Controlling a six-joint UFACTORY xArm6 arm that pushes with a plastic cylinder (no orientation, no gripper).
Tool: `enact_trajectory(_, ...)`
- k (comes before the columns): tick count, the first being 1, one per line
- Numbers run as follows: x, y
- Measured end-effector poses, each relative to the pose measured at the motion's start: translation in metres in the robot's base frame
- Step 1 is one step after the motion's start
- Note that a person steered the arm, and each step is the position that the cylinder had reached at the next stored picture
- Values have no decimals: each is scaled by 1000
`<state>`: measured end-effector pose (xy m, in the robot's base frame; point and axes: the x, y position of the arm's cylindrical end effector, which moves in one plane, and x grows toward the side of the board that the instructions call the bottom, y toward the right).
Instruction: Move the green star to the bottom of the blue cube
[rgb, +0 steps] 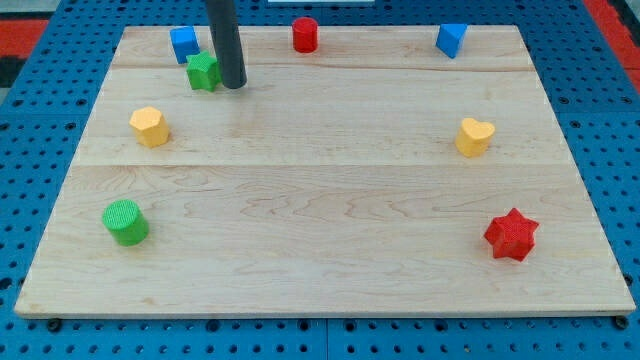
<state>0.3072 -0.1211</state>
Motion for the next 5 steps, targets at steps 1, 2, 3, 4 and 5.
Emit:
enact_trajectory(1,-14,-20)
enact_trajectory(2,-22,-43)
enact_trajectory(3,-17,-2)
enact_trajectory(4,15,50)
enact_trajectory(5,55,78)
